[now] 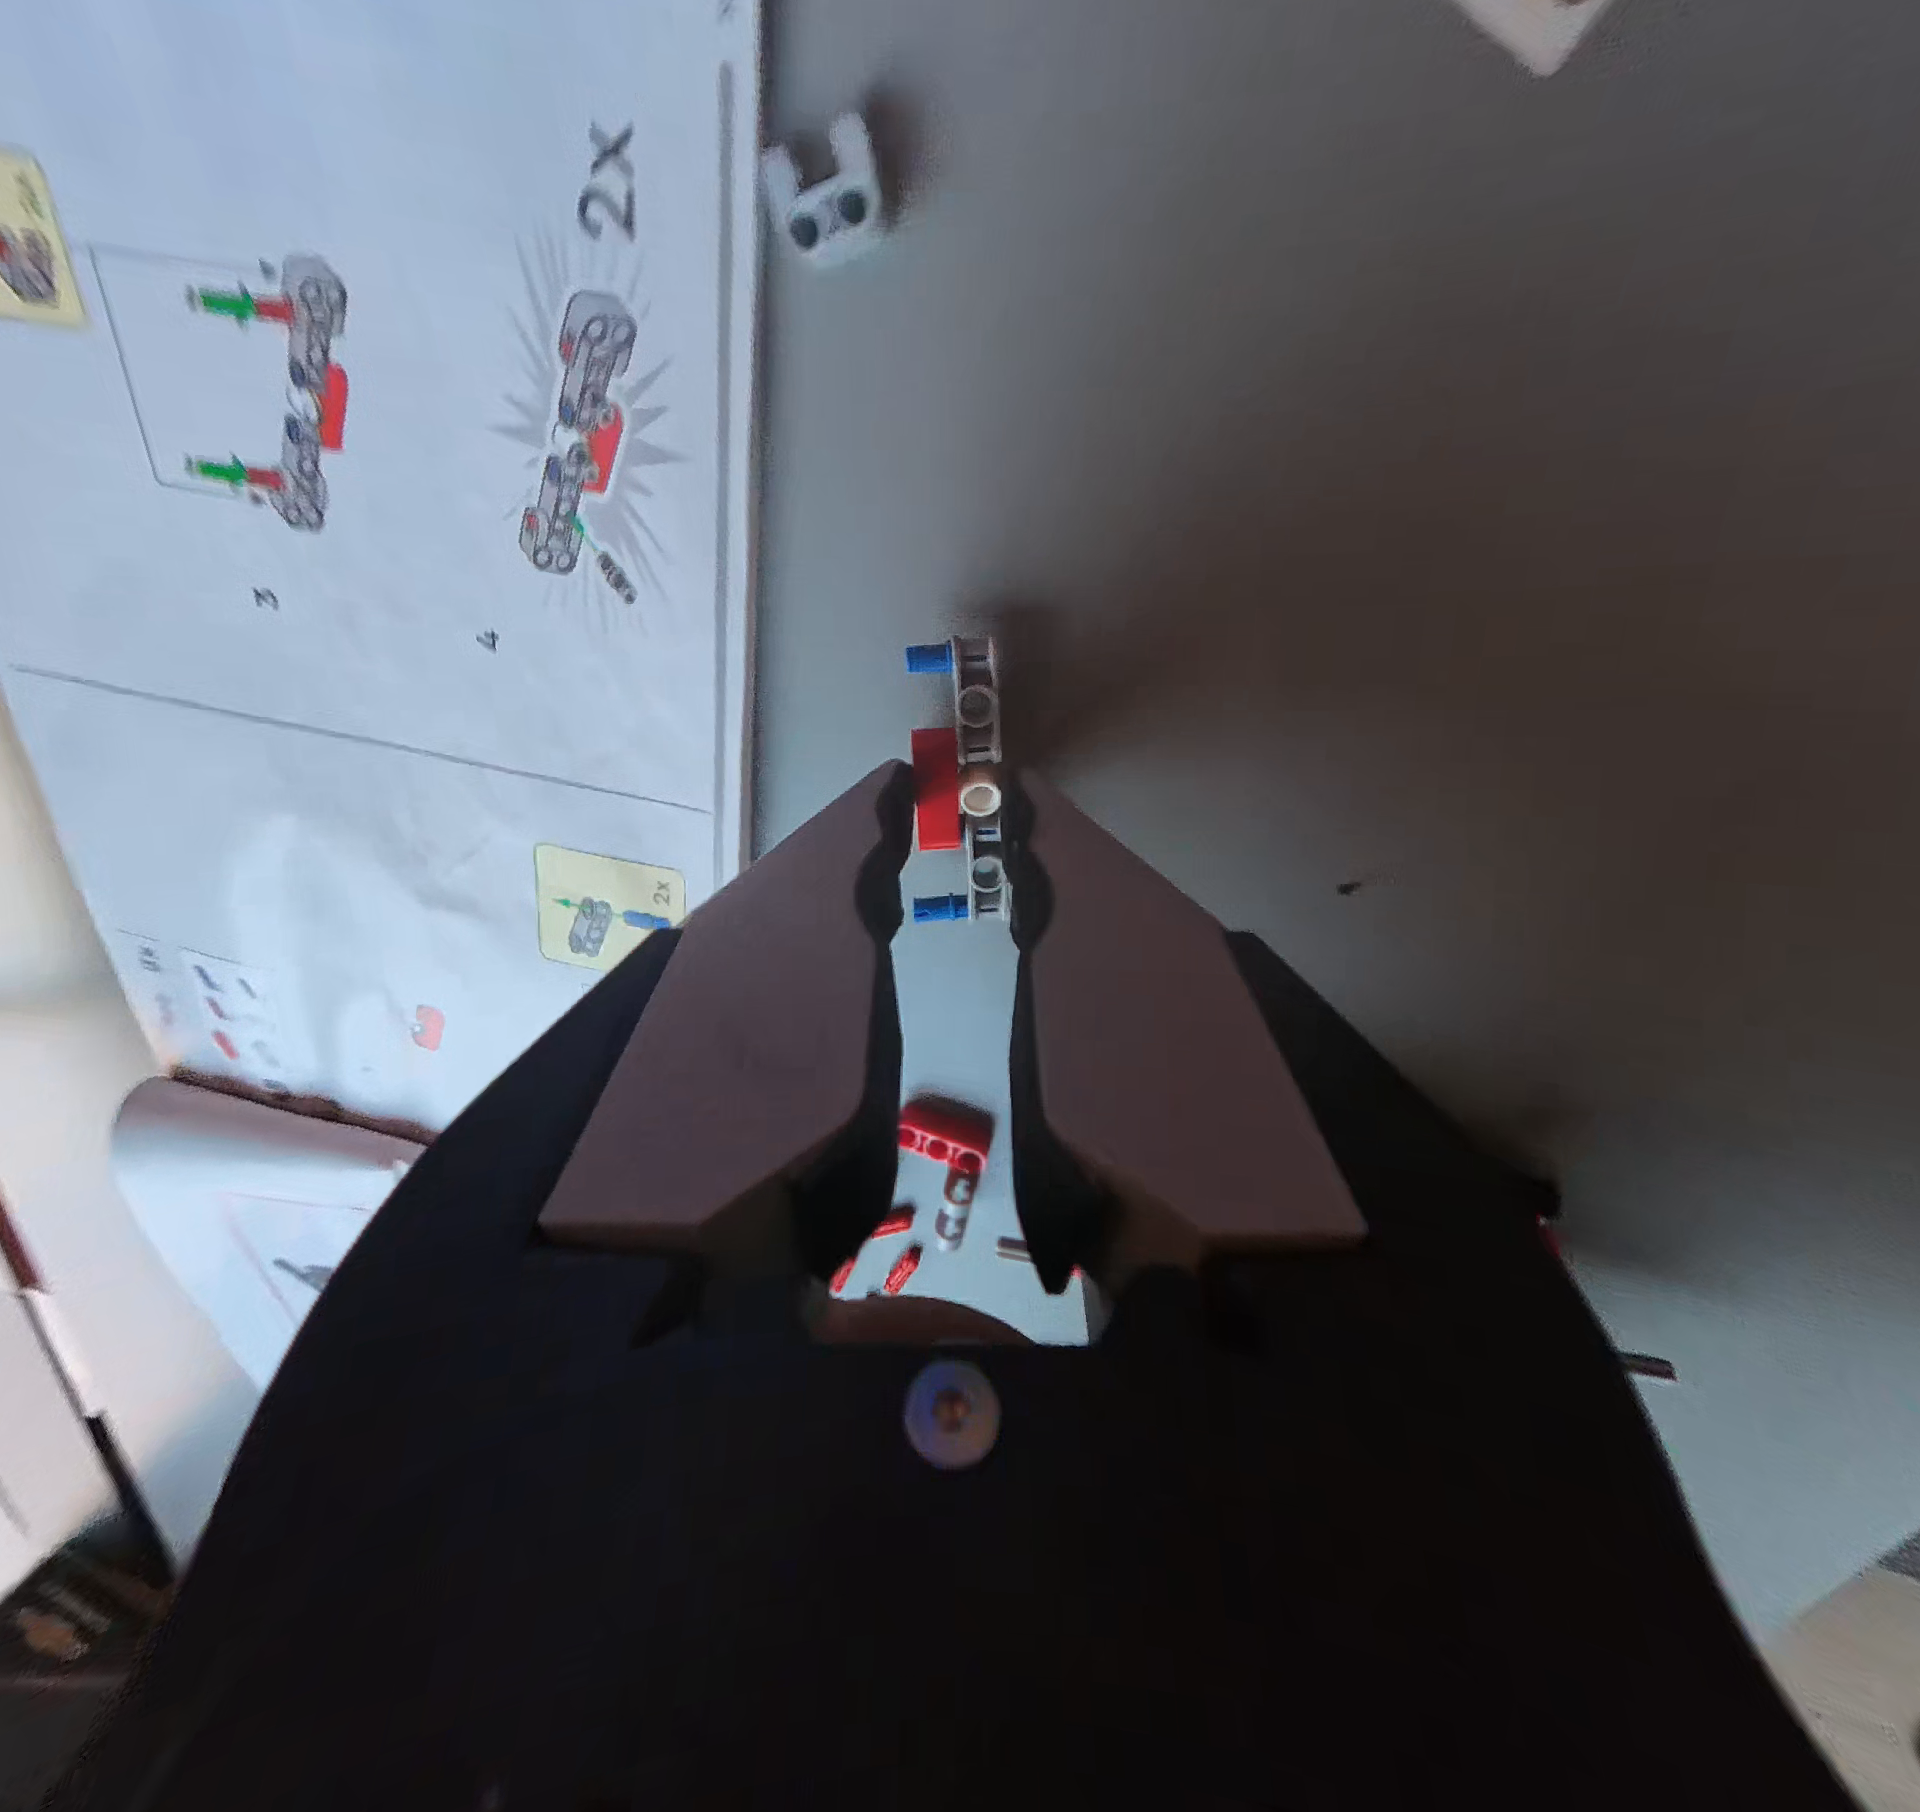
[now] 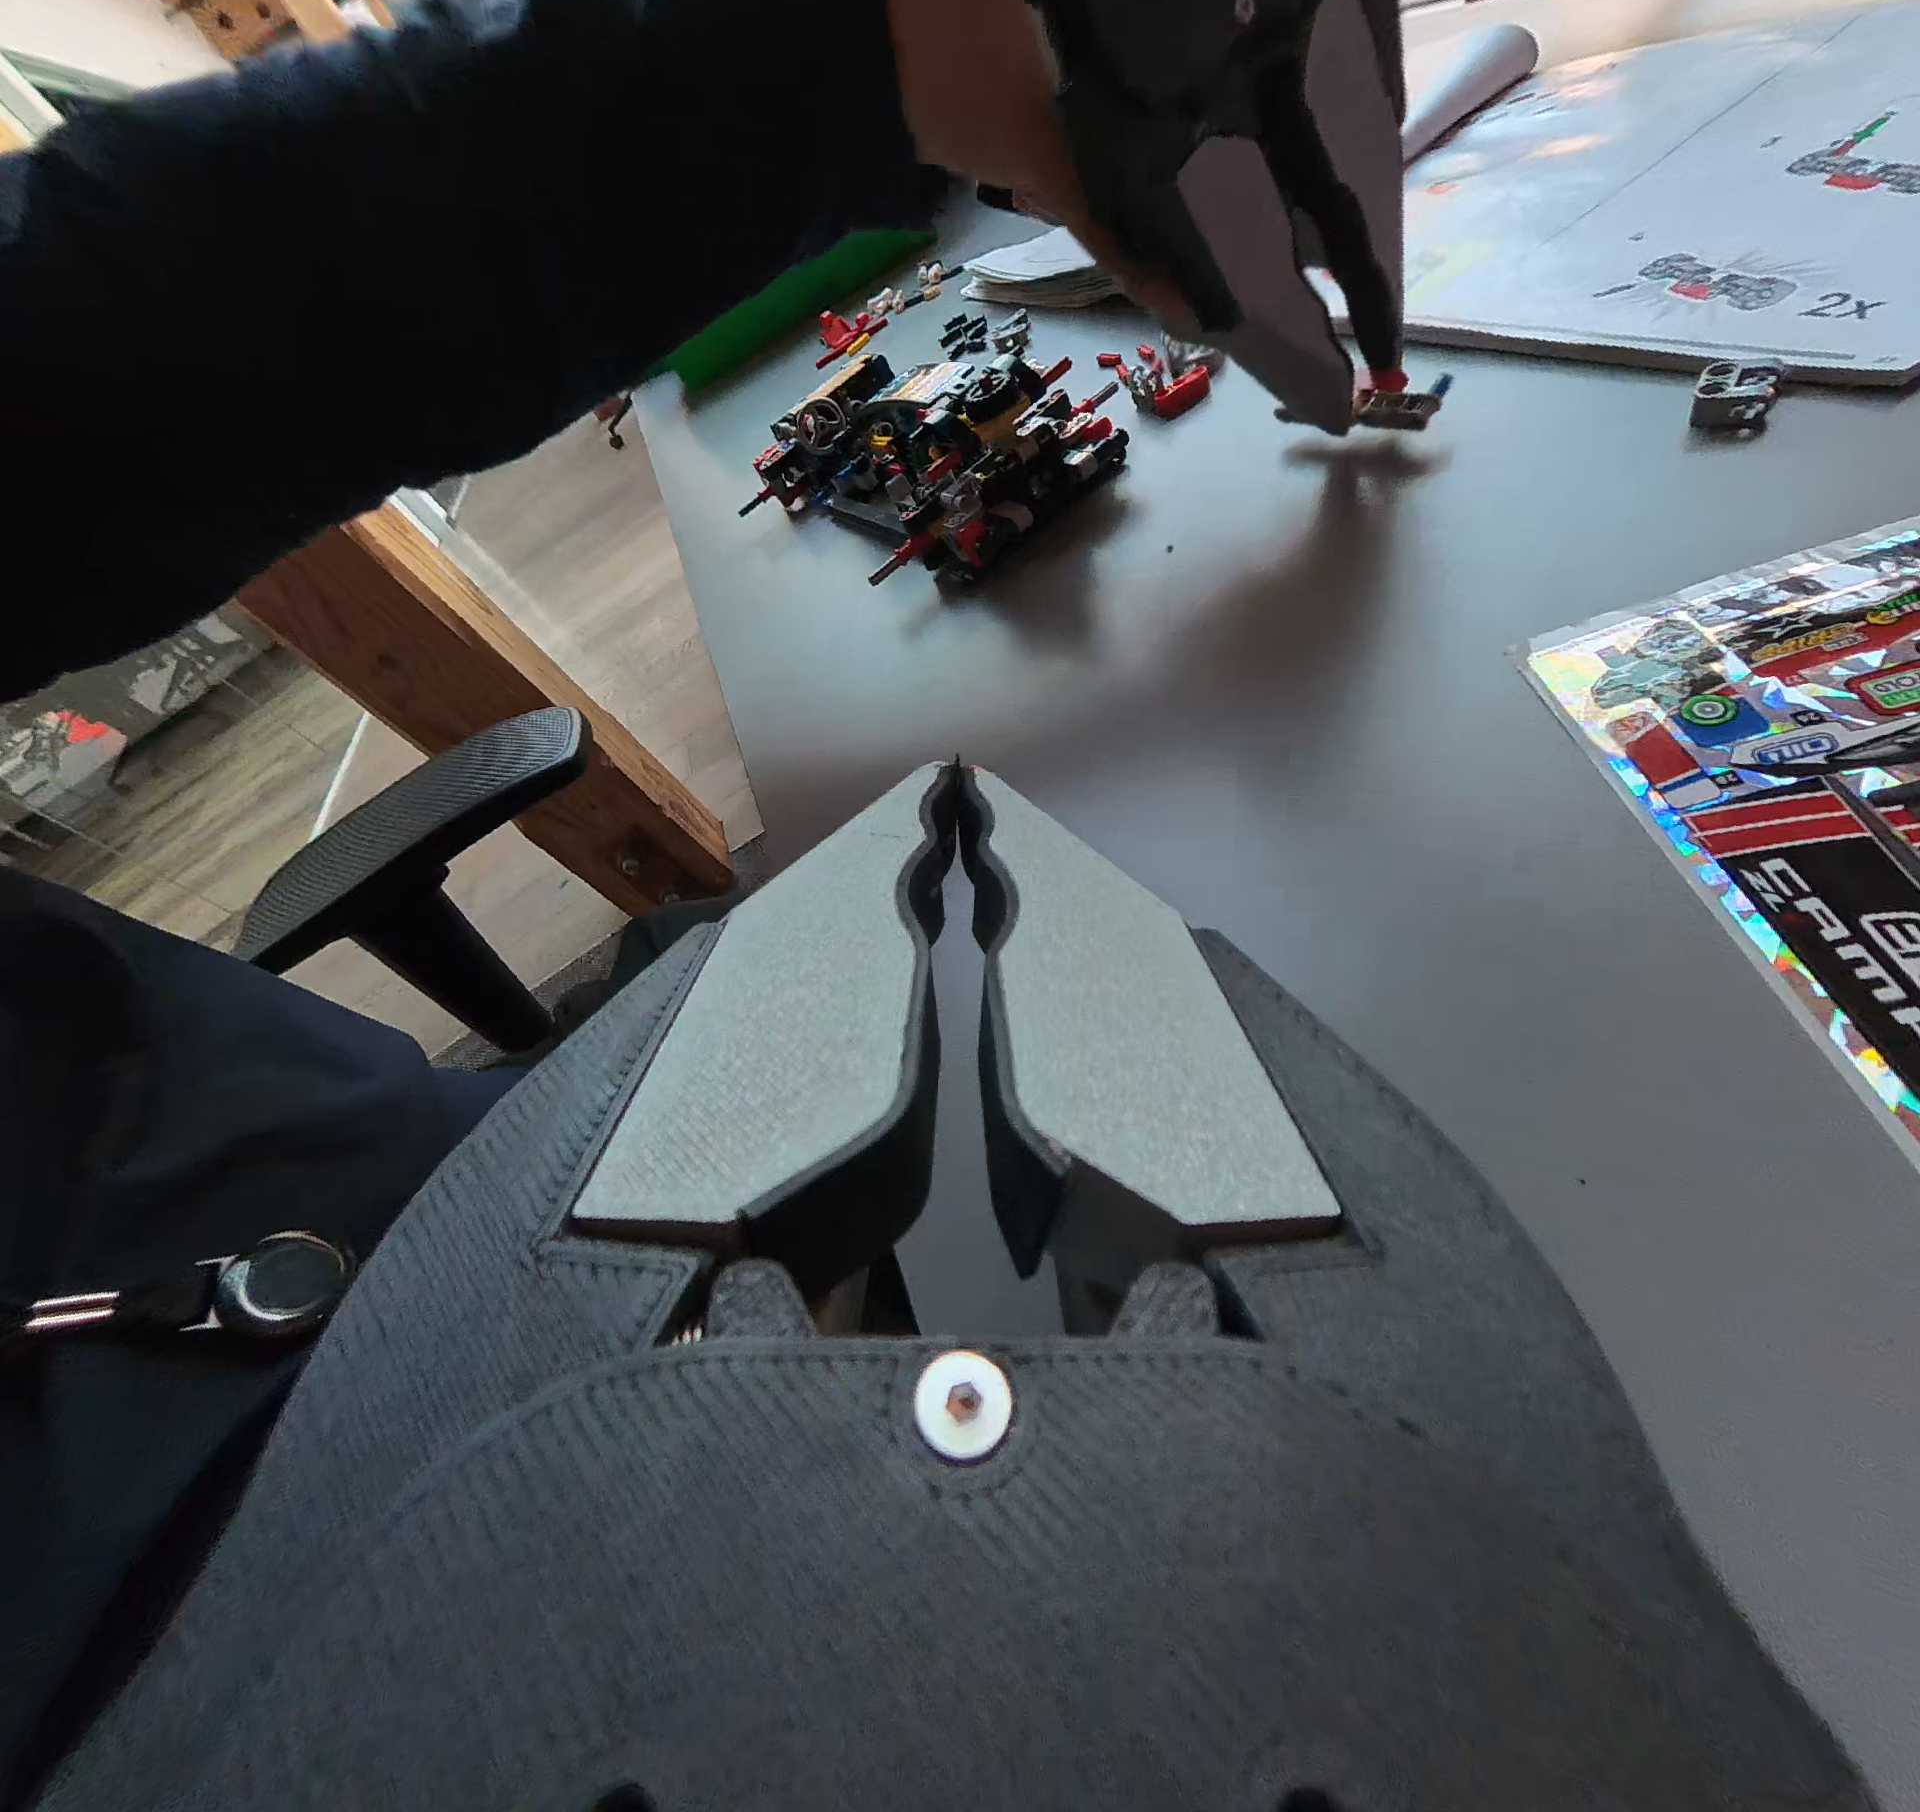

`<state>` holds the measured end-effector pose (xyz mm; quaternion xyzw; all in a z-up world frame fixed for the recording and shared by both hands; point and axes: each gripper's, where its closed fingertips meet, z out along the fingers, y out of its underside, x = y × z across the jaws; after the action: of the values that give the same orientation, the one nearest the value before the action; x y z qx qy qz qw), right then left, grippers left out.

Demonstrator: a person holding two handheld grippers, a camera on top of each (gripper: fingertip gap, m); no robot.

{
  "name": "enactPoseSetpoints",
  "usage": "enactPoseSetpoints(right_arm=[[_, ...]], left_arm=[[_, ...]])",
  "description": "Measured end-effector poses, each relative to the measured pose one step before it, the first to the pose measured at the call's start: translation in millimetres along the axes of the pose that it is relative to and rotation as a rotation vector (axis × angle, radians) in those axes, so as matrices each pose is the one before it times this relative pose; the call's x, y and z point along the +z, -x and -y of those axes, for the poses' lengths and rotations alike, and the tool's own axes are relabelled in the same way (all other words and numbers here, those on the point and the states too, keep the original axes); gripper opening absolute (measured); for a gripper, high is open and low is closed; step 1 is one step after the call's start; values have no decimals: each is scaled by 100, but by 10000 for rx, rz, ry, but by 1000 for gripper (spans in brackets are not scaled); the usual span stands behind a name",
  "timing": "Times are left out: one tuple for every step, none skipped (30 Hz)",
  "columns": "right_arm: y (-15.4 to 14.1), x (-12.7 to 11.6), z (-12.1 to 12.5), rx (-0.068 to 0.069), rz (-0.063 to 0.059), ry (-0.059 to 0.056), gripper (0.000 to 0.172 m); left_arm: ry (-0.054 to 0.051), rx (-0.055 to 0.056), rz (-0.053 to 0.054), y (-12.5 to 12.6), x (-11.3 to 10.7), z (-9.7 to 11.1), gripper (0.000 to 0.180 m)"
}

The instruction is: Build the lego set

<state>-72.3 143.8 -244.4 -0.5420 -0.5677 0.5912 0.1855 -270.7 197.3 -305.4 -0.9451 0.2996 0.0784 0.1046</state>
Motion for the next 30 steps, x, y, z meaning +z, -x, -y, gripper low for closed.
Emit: enactPoseSetpoints(right_arm=[[61,-208,293,29,83,-188,0],[-19,-308,453,63,66,-289,0],[-155,-417,620,107,-1,-369,0],[-264,-483,760,121,-43,-423,2],[-323,-541,815,146,-81,-437,6],[-224,-512,762,209,-23,-382,9],[166,-462,727,236,197,-333,11],[486,-351,675,240,351,-290,15],[577,-218,581,212,329,-225,20],[577,-55,386,114,259,-140,24],[508,122,100,-52,160,-19,23],[245,290,-206,-181,-47,131,25],[157,445,-482,-272,-121,259,28],[130,519,-681,-309,-142,359,29],[-14,544,-761,-292,-233,411,29],[8,573,-668,-284,-228,344,29],[56,540,-590,-250,-174,292,28],[-97,501,-543,-197,-239,303,26],[-207,399,-442,-227,-282,271,17],[27,229,-213,-308,-116,113,5],[116,138,29,-220,-32,-72,4],[105,76,-16,-59,44,-24,4],[93,39,-34,77,112,13,4],[-200,-69,43,151,-46,-46,4],[-416,-209,169,121,-153,-159,4],[-169,-316,279,182,77,-243,4],[153,-386,331,336,339,-262,3],[224,-377,370,382,382,-266,3],[399,-318,374,274,452,-254,4],[612,-192,343,182,545,-220,4]], left_arm=[[-322,368,337,-583,-587,596,14],[-367,357,431,-591,-847,780,14],[-579,492,524,-651,-1155,1195,14],[-946,704,582,-841,-1453,1820,13],[-1114,806,661,-942,-1596,2229,13],[-915,811,762,-852,-1498,2138,13],[-658,961,928,-617,-1368,1899,13],[-506,1248,1213,-199,-1266,1725,14],[-157,1268,1101,-131,-1038,1244,13],[213,976,520,-631,-688,662,13],[158,511,321,-646,-490,641,13],[-146,54,146,-625,-414,880,13],[-128,-361,5,-519,-264,667,13],[37,-491,-137,-513,-98,273,13],[54,-365,52,-149,-99,134,13],[-20,-185,84,-40,-131,191,13],[85,-214,-70,-167,-84,32,13],[153,-305,-170,-204,-51,-36,13],[-57,-286,-44,-5,-142,232,13],[-66,-219,-100,-74,-154,221,13],[151,-156,-47,1,-81,-122,13],[55,-63,-13,-1,-111,-49,13],[4,-130,6,-3,-134,-48,13],[69,-315,121,174,-191,-151,13],[74,-417,201,376,-355,-221,15],[-27,-615,26,230,-555,-188,24],[-52,-929,-242,30,-686,-225,31],[-121,-1075,-348,-53,-717,-189,34],[-234,-1019,-428,-180,-664,-139,33],[-219,-964,-448,-231,-476,-149,30]])
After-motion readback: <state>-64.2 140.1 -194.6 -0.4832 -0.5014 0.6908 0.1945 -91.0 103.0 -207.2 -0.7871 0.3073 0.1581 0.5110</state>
